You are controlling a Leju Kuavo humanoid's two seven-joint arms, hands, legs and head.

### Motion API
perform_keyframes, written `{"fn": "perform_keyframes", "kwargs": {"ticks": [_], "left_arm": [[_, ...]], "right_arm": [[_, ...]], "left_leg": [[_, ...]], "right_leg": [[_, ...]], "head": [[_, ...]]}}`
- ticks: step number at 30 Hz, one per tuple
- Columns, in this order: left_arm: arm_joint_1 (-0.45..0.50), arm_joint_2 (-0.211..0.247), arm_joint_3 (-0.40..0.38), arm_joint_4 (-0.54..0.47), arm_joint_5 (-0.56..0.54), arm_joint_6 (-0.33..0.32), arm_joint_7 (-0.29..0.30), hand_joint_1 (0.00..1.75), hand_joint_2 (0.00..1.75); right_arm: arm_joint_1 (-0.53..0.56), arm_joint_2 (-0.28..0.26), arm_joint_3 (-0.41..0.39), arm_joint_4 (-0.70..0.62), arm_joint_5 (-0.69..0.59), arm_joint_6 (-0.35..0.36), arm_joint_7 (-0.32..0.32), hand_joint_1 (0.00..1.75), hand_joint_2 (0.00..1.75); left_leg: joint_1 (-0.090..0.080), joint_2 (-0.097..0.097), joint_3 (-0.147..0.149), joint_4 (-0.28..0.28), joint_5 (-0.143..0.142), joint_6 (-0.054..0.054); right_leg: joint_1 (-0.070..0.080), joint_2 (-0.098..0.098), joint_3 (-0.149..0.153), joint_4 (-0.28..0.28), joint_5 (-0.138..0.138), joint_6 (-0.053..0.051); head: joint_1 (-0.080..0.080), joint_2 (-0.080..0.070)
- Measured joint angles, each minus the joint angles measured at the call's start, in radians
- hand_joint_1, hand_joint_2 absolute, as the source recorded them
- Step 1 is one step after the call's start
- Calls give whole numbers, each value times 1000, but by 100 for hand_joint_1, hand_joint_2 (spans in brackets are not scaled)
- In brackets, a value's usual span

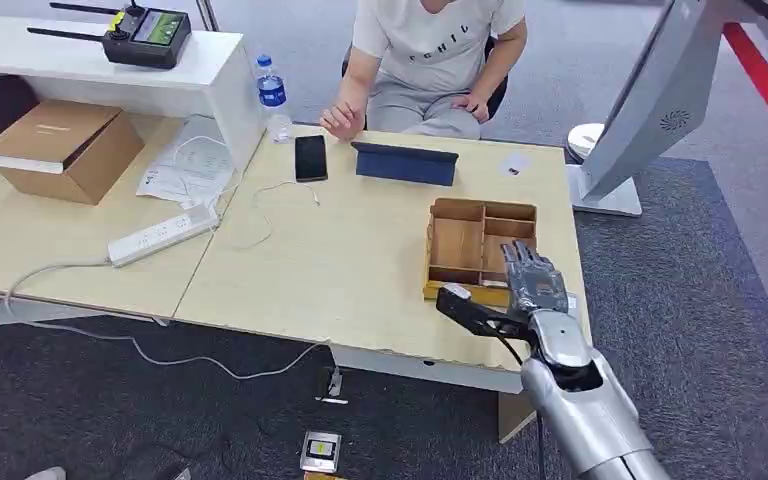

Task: Pass the card to the sensor for recognition and then transmit it.

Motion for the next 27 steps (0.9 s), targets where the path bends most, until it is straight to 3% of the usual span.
{"fn": "perform_keyframes", "kwargs": {"ticks": [27], "left_arm": [[1,6,-1,0,-20,-19,-16,0,0]], "right_arm": [[20,-16,-9,-16,-69,30,13,0,175]], "left_leg": [[0,0,0,0,0,0]], "right_leg": [[0,0,0,0,0,0]], "head": [[0,0]]}}
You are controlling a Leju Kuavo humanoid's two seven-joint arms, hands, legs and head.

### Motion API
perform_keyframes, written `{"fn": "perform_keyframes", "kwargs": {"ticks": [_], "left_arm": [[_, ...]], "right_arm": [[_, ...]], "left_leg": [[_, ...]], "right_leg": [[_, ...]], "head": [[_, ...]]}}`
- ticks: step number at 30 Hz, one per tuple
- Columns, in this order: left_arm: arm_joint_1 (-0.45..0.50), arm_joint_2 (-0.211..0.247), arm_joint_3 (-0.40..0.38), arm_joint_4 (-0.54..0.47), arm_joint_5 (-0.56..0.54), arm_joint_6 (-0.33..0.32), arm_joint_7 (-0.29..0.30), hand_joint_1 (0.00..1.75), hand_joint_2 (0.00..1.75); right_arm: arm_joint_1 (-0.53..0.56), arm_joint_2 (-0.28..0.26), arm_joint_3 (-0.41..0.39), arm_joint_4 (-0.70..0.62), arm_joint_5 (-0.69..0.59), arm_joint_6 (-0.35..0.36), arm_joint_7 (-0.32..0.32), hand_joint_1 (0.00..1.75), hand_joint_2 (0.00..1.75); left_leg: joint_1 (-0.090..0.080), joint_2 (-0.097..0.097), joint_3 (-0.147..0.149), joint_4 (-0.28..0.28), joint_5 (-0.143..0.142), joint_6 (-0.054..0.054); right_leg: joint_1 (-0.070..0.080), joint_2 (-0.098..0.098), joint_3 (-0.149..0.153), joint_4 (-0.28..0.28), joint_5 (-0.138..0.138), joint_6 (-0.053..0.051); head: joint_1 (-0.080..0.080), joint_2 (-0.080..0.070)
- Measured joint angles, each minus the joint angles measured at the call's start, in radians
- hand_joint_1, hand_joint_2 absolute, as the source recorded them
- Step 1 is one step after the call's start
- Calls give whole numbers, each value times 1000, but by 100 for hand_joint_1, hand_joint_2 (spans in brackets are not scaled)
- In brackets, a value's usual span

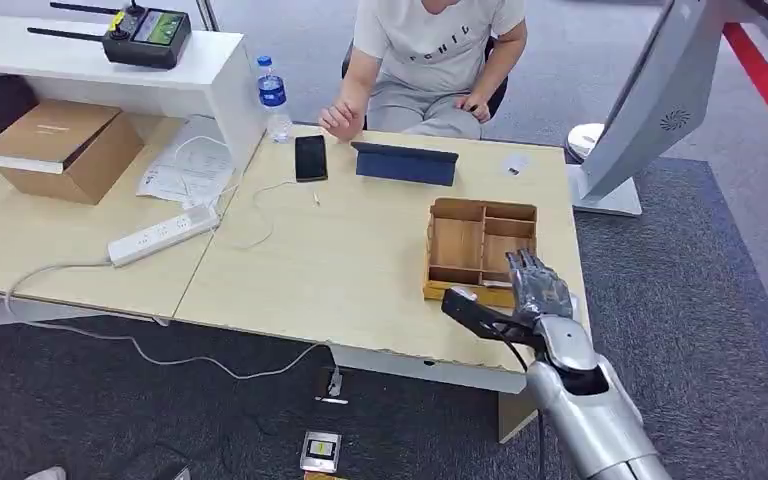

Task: Pass the card to the sensor for recognition and then transmit it.

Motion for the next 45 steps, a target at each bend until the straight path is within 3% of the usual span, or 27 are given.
{"fn": "perform_keyframes", "kwargs": {"ticks": [17,18,19,32,45], "left_arm": [[0,0,-4,0,-6,-4,-5,0,0],[0,0,-5,0,-7,-5,-6,0,0],[0,1,-5,0,-9,-7,-8,0,0],[0,2,-6,0,-6,-14,-14,0,0],[-1,-3,-6,0,21,9,7,0,0]], "right_arm": [[19,-24,-1,-27,0,6,10,0,175],[21,-25,-2,-29,0,6,10,0,0],[22,-26,-3,-32,0,6,10,0,175],[41,-31,-7,-66,13,19,8,0,175],[47,2,2,-104,33,37,-23,0,175]], "left_leg": [[0,0,0,0,0,0],[0,0,0,0,0,0],[0,0,0,0,0,0],[0,0,0,0,0,0],[0,0,0,0,0,0]], "right_leg": [[0,0,0,0,0,0],[0,0,0,0,0,0],[0,0,0,0,0,0],[0,0,0,0,0,0],[0,0,0,0,0,0]], "head": [[0,0],[0,0],[0,0],[0,0],[0,0]]}}
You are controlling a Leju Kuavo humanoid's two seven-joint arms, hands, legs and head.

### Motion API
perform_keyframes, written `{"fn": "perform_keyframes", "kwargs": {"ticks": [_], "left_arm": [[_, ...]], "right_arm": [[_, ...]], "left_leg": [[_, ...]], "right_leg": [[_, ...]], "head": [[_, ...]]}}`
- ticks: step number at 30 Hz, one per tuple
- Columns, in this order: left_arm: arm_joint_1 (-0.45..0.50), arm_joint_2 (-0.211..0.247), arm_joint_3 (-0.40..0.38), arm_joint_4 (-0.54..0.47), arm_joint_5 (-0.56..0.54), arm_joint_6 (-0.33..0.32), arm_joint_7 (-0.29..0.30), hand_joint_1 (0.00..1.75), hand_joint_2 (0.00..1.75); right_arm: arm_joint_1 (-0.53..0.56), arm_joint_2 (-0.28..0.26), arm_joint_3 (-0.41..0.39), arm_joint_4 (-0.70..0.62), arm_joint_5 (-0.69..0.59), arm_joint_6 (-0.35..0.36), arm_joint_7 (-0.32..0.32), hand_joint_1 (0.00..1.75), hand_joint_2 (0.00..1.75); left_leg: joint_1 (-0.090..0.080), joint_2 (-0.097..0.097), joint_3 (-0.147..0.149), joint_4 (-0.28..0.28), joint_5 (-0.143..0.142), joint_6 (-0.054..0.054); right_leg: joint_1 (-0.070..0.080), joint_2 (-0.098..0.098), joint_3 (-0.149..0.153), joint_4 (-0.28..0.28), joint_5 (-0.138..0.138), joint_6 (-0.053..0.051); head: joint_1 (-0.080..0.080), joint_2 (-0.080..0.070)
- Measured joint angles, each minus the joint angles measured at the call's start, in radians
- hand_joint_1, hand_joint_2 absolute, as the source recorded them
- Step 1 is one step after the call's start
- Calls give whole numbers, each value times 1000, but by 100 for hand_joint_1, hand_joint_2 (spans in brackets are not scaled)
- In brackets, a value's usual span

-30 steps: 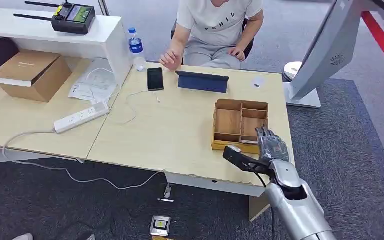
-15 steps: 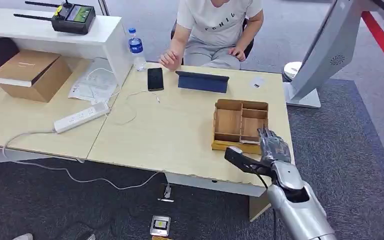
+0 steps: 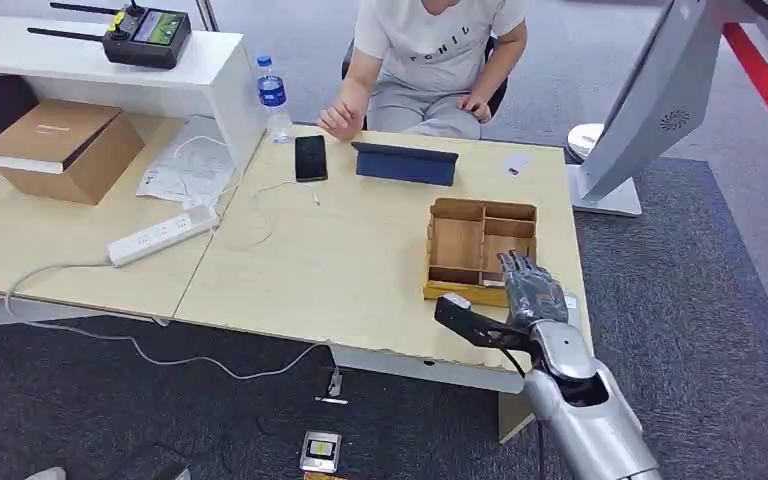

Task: Pass the card to the sensor for recognition and then transmit it.

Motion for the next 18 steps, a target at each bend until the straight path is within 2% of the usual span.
{"fn": "perform_keyframes", "kwargs": {"ticks": [18], "left_arm": [[0,-6,0,0,9,15,13,0,0]], "right_arm": [[-8,16,13,27,0,-18,-18,0,175]], "left_leg": [[0,0,0,0,0,0]], "right_leg": [[0,0,0,0,0,0]], "head": [[0,0]]}}
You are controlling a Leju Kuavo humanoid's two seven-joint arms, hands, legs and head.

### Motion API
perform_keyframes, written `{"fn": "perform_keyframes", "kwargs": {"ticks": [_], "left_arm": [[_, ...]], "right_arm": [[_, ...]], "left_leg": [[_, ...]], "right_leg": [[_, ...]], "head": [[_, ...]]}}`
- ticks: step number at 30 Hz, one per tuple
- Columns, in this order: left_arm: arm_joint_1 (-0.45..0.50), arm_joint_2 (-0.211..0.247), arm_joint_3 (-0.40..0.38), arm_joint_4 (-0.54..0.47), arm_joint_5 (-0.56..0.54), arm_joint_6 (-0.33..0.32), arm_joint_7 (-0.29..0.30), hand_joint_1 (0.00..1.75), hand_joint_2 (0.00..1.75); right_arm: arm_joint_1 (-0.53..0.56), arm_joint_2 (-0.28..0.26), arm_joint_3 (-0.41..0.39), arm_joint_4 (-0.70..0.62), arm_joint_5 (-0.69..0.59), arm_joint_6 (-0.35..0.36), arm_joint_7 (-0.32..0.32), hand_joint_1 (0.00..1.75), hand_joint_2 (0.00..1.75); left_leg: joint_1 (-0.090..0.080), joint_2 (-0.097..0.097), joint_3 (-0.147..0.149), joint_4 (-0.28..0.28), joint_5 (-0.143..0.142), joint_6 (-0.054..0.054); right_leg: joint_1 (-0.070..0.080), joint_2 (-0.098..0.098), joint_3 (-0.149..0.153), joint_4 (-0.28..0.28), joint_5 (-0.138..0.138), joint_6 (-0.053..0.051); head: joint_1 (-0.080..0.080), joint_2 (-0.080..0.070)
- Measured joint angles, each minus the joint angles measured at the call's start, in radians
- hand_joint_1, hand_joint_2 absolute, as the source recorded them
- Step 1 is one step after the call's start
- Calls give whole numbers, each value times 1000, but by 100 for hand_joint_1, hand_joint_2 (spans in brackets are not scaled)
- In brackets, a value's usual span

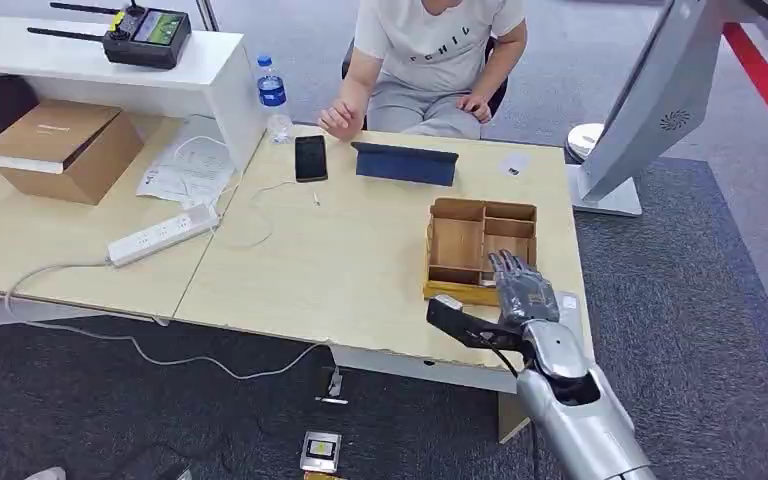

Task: Pass the card to the sensor for recognition and then transmit it.

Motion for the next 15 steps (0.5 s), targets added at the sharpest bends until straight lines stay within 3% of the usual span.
{"fn": "perform_keyframes", "kwargs": {"ticks": [15], "left_arm": [[0,0,0,0,5,1,11,0,0]], "right_arm": [[-27,3,7,79,-3,-37,-17,0,175]], "left_leg": [[0,0,0,0,0,0]], "right_leg": [[0,0,0,0,0,0]], "head": [[0,0]]}}
